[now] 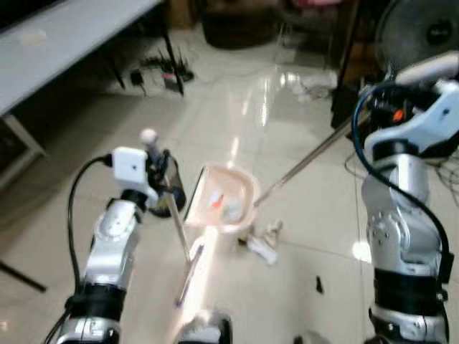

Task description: Sweep floor

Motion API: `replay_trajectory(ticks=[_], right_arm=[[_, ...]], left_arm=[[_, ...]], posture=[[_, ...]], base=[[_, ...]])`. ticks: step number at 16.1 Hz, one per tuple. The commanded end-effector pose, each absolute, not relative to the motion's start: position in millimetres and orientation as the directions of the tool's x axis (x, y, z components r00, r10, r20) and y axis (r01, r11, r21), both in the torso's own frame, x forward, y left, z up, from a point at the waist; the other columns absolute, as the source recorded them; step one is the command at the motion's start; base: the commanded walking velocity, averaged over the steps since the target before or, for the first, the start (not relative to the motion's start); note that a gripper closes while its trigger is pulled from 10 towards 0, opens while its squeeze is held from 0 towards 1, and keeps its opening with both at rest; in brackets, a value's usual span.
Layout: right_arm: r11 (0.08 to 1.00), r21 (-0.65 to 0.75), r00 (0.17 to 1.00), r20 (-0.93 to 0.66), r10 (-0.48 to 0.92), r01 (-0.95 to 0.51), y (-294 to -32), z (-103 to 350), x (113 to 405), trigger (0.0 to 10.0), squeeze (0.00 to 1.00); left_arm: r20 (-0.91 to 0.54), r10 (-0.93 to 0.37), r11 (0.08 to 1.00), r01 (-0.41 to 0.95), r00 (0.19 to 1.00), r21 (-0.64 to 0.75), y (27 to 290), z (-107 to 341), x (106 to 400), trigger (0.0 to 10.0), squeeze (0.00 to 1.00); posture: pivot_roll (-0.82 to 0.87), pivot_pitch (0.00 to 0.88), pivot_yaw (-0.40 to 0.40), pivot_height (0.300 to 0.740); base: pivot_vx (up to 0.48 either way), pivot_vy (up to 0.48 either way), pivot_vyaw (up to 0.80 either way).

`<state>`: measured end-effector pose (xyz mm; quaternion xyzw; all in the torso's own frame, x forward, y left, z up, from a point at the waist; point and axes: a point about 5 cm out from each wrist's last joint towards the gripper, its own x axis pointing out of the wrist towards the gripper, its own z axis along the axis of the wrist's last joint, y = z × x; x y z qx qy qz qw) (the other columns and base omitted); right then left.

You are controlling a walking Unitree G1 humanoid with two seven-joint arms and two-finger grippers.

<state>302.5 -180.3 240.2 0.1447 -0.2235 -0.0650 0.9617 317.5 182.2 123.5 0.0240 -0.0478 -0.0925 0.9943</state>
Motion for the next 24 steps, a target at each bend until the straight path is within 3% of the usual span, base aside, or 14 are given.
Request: replay_trajectory(ticks=[1,24], right_arm=[[0.946,0.321,0.879,0.438,-0.188,0.043,-179,247,297,10.0,0.0],[0.937,0.336,0.9,0.376,-0.222,0.091,-195,238,298,10.0,0.0]], left_arm=[[0.116,-0.199,0.976,0.186,0.973,0.115,177,139,324,10.0,0.0],[0.073,-0.195,0.976,0.186,0.978,0.115,163,140,319,10.0,0.0]], posture=[[-0.06,0.0,0.13,0.74],[-0.04,0.007,0.088,0.74]], base=[[0.0,0.0,0.0],[0.0,-0.039,0.0]])
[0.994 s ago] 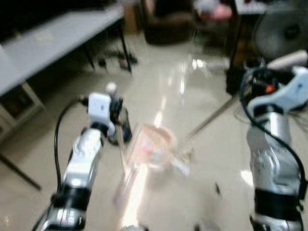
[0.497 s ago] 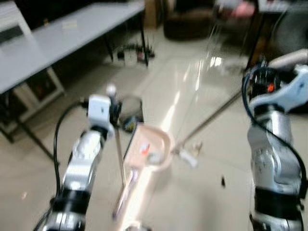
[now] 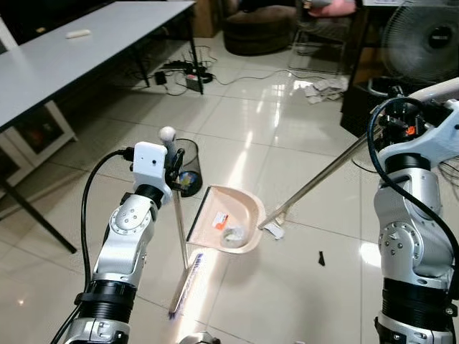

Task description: Sweep floor

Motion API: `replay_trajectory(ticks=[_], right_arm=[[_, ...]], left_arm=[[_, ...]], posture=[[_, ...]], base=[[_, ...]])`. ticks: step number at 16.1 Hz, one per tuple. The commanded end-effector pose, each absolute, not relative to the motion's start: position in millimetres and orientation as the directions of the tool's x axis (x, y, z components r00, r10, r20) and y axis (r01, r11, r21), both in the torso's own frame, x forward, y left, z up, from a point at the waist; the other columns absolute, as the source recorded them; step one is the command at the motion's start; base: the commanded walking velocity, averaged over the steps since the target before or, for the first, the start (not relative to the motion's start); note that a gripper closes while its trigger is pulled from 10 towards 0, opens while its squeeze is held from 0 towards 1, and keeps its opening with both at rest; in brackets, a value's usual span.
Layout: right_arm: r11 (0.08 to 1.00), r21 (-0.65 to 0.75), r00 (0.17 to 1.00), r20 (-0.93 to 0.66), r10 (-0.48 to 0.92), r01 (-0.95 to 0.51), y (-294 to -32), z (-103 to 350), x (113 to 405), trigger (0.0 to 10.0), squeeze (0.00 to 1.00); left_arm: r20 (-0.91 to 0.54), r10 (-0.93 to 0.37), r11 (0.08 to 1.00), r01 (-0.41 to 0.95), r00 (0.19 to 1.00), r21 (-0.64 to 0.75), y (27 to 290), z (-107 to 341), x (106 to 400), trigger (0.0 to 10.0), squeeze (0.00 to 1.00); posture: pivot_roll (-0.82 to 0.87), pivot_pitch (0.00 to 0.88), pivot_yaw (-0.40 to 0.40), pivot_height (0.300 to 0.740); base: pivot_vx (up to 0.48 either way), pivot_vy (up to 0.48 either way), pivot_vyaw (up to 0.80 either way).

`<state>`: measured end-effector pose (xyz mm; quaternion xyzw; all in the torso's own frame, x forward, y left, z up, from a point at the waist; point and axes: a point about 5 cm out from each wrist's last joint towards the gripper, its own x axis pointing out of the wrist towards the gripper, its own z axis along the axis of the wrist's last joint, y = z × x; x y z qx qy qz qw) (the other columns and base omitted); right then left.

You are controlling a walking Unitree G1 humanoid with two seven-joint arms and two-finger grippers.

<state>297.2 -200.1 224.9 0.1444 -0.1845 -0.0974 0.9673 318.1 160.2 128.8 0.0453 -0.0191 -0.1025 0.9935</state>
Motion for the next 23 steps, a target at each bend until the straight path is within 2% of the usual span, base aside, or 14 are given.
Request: replay_trajectory(ticks=[1,7,9,11,13,18,23], right_arm=[[0.938,0.334,0.901,0.373,-0.219,0.09,-195,238,299,10.0,0.0],[0.936,0.33,0.913,0.333,-0.237,0.122,-200,230,302,10.0,0.0],[0.937,0.329,0.917,0.328,-0.229,0.116,-198,229,305,10.0,0.0],[0.939,0.326,0.919,0.325,-0.223,0.113,-198,229,308,10.0,0.0],[0.938,0.326,0.919,0.323,-0.225,0.115,-199,229,308,10.0,0.0],[0.942,0.319,0.928,0.312,-0.204,0.1,-195,226,309,10.0,0.0],[0.946,0.31,0.933,0.301,-0.195,0.097,-193,222,308,10.0,0.0]], left_arm=[[0.071,-0.191,0.977,0.182,0.979,0.112,163,140,319,10.0,0.0],[0.064,-0.196,0.972,0.186,0.978,0.145,158,142,324,10.0,0.0],[-0.017,-0.115,0.983,0.116,0.993,0.138,164,133,328,10.0,0.0],[0.004,-0.117,0.982,0.115,0.993,0.149,164,136,331,10.0,0.0],[0.036,-0.114,0.991,0.112,0.993,0.067,163,143,331,10.0,0.0],[0.021,-0.127,0.991,0.126,0.992,0.038,159,138,327,10.0,0.0],[0.038,-0.155,0.986,0.152,0.987,0.061,156,140,325,10.0,0.0]], posture=[[-0.04,0.007,0.087,0.74],[-0.03,0.003,0.07,0.74],[-0.03,0.0,0.064,0.74],[-0.03,0.0,0.064,0.74],[-0.03,0.0,0.061,0.74],[-0.03,0.002,0.052,0.74],[-0.03,0.014,0.058,0.74]], base=[[0.0,0.0,0.0],[0.0,0.0,0.0],[0.0,0.0,0.0],[0.0,0.0,0.0],[0.0,0.0,0.0],[0.0,0.0,0.0],[0.0,0.0,0.0]])
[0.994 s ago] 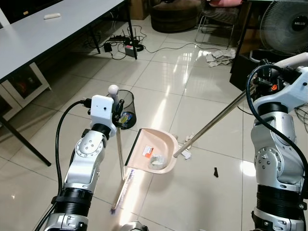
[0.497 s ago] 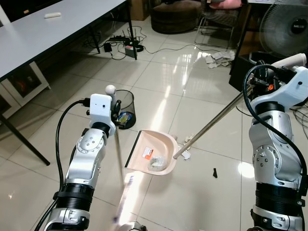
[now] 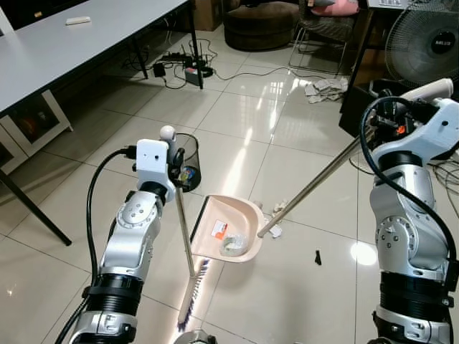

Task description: Sweep floor

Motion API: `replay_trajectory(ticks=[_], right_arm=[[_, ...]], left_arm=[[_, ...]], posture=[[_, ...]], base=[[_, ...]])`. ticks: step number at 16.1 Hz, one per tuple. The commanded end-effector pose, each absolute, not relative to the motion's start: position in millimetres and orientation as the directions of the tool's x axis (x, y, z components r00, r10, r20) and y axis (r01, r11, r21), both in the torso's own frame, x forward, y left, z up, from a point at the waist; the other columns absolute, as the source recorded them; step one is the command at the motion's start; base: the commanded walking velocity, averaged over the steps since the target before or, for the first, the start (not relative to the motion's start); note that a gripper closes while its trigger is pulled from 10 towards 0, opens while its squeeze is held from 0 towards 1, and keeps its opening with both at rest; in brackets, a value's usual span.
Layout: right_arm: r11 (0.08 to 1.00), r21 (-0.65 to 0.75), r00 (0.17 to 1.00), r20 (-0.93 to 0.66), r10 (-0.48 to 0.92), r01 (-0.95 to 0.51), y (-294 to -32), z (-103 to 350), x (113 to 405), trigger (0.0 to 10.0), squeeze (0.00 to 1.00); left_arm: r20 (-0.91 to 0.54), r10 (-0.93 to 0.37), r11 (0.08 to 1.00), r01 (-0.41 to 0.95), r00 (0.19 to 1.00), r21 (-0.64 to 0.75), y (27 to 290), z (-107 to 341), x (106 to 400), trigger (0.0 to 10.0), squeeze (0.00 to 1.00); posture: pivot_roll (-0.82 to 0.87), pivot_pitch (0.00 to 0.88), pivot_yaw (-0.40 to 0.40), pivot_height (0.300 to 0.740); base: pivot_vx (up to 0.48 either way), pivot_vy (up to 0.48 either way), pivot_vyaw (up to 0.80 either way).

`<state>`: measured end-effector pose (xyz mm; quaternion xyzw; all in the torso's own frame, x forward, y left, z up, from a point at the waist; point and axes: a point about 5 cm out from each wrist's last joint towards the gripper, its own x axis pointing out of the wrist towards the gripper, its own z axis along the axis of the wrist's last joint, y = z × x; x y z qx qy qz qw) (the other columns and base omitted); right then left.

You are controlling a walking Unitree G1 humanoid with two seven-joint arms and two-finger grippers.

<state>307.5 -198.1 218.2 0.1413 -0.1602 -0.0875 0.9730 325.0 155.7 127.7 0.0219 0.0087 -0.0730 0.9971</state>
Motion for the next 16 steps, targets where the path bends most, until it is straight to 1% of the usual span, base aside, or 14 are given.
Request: replay_trajectory(ticks=[1,5,9,11,12,14,16], right_arm=[[0.946,0.309,0.934,0.3,-0.193,0.096,-192,222,308,10.0,0.0],[0.945,0.31,0.939,0.282,-0.194,0.102,-189,217,307,10.0,0.0],[0.946,0.311,0.939,0.287,-0.189,0.095,-187,218,307,10.0,0.0],[0.928,0.362,0.931,0.303,-0.205,0.086,-188,226,308,10.0,0.0],[0.927,0.364,0.926,0.312,-0.211,0.089,-191,230,309,10.0,0.0],[0.933,0.348,0.918,0.333,-0.215,0.093,-194,236,310,10.0,0.0],[0.949,0.298,0.909,0.359,-0.21,0.102,-195,245,313,10.0,0.0]], left_arm=[[0.043,-0.16,0.986,0.157,0.986,0.064,156,141,325,10.0,0.0],[0.046,-0.19,0.978,0.185,0.981,0.094,155,142,324,10.0,0.0],[0.05,-0.186,0.98,0.182,0.981,0.077,156,143,323,10.0,0.0],[0.045,-0.184,0.98,0.18,0.982,0.081,158,141,321,10.0,0.0],[0.043,-0.185,0.98,0.181,0.982,0.082,158,140,321,10.0,0.0],[0.04,-0.178,0.981,0.174,0.983,0.087,162,139,320,10.0,0.0],[0.033,-0.173,0.98,0.169,0.984,0.104,168,138,319,10.0,0.0]], posture=[[-0.02,0.015,0.058,0.74],[-0.01,0.018,0.059,0.74],[-0.01,0.017,0.059,0.74],[-0.01,0.016,0.063,0.74],[-0.01,0.016,0.063,0.74],[-0.02,0.016,0.066,0.74],[-0.02,0.019,0.07,0.74]], base=[[0.0,0.0,0.0],[0.267,0.0,0.0],[0.307,0.0,0.0],[0.317,0.0,0.0],[0.315,0.0,0.0],[0.321,0.0,0.0],[0.319,0.0,0.0]])
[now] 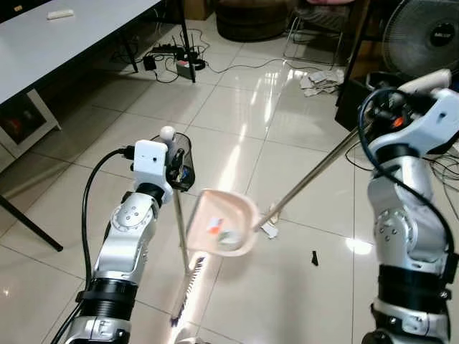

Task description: Sweep floor

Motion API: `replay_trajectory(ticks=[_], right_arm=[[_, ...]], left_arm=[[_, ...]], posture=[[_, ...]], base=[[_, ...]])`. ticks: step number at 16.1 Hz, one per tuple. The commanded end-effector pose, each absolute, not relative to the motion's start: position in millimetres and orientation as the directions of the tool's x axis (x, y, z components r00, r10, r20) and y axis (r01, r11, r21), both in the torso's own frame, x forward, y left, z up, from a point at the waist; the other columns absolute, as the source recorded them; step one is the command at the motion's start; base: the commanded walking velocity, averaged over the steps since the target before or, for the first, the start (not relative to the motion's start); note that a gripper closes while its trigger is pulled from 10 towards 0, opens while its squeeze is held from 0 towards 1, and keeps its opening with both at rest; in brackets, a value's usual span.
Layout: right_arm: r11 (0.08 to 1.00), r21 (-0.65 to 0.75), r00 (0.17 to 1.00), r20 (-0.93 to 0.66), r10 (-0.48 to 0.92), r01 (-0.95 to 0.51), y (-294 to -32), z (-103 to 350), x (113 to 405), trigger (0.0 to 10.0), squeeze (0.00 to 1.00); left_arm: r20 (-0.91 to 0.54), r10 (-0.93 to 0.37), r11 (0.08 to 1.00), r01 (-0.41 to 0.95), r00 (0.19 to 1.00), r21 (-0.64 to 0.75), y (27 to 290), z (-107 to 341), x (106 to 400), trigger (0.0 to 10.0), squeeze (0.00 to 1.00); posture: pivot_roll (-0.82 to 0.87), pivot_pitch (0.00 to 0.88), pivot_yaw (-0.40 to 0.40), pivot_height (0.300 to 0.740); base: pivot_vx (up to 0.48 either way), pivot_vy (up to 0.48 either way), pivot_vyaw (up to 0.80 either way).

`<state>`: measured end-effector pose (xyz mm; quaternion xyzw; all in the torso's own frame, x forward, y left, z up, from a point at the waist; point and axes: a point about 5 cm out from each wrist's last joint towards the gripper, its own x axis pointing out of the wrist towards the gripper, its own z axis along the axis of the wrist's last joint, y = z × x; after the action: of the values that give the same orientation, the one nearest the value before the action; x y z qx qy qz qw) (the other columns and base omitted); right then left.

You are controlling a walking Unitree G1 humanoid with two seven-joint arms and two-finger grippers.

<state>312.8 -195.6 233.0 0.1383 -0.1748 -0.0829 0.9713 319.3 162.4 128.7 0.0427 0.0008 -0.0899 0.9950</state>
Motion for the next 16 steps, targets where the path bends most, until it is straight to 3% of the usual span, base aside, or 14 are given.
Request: replay_trajectory(ticks=[1,16], right_arm=[[0.95,0.296,0.905,0.37,-0.21,0.1,-194.9,249.6,314.1,10.0,0.0],[0.951,0.295,0.896,0.394,-0.207,0.09,-196.3,259.2,318.3,10.0,0.0]], left_arm=[[0.031,-0.168,0.981,0.163,0.985,0.105,170.0,136.8,319.1,10.0,0.0],[0.035,-0.164,0.982,0.16,0.986,0.1,168.4,135.3,317.1,10.0,0.0]], posture=[[-0.02,0.019,0.07,0.74],[-0.02,0.012,0.061,0.74]], base=[[0.326,0.0,0.0],[0.333,0.0,0.65]])
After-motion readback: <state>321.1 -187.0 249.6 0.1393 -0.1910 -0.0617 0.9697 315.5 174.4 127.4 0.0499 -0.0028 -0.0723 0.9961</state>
